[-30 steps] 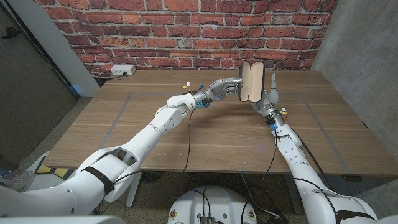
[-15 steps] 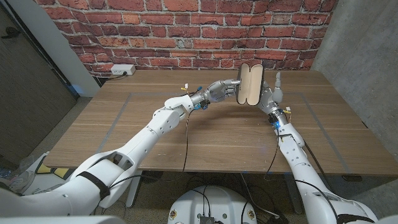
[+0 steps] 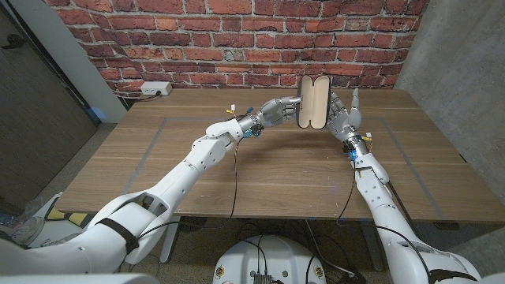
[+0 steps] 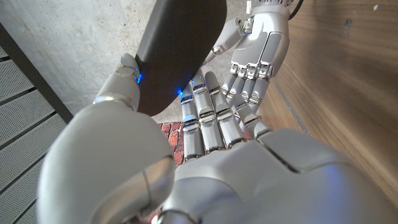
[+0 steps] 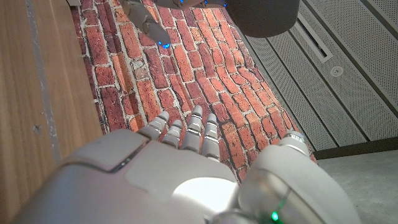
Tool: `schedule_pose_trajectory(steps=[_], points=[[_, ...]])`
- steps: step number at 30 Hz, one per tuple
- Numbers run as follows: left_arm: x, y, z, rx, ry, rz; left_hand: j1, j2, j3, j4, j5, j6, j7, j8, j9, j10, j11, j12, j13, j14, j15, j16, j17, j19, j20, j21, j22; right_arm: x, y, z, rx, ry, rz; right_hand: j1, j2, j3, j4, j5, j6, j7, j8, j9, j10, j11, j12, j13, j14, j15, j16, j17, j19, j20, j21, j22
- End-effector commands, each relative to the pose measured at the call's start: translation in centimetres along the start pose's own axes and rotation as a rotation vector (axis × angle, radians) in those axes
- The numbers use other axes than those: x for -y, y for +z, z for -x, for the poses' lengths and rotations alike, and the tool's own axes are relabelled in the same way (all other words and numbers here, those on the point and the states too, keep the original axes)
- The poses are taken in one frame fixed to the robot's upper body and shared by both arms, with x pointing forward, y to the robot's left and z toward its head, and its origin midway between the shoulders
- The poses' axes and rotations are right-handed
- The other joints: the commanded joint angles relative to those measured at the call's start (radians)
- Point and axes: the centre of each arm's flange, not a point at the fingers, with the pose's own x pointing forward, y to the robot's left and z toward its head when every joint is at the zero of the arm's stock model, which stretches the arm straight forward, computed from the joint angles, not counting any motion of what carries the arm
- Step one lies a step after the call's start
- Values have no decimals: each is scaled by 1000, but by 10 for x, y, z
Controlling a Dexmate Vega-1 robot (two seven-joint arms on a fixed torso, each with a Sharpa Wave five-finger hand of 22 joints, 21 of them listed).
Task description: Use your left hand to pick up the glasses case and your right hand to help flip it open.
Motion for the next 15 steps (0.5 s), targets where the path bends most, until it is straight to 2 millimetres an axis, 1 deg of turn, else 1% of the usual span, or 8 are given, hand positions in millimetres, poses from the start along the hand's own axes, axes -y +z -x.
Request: schedule_pose_trajectory(steps=[1,2,7,10,15], points=[[-8,7,7,41,11,13,160,160,33,40,6,320,10,8,64,109,-103,6,237,5,-162,-1,3,-2,-1,9,4,4,4,-5,-2,-23,27,1,10,-3,-1,-4,8,0,6,4,-4,0,4,1,-12,-2,5,-1,-6,7,1,0],[-9,7,7,43,12,14,160,161,33,40,6,319,9,8,64,109,-105,6,237,5,-162,-1,3,-2,-1,9,4,5,4,-5,-3,-24,30,1,10,-3,-1,-4,9,-1,6,4,-4,3,5,1,-12,-2,6,-1,-4,7,3,0],[-13,8,12,47,15,24,160,160,32,41,6,319,8,7,65,109,-102,5,236,5,-162,-2,5,-2,-2,10,4,7,4,-4,2,-47,34,1,11,-4,-1,-4,13,-2,8,4,0,0,7,1,-11,-2,8,-1,0,9,5,-1],[-16,9,16,52,16,32,161,160,33,40,6,319,10,6,65,108,-104,5,237,5,-162,-3,5,-2,-1,11,3,7,4,-3,4,-57,38,1,11,-4,-1,-4,13,-2,8,4,2,3,8,1,-10,-3,10,-1,2,9,6,-1],[-20,10,24,59,17,44,159,160,32,42,6,319,9,5,64,109,-105,5,237,5,-161,-4,5,-3,0,12,3,8,6,-2,12,-85,50,0,11,-5,-1,-5,14,-3,8,3,1,3,9,1,-3,3,14,-1,8,10,9,-2]])
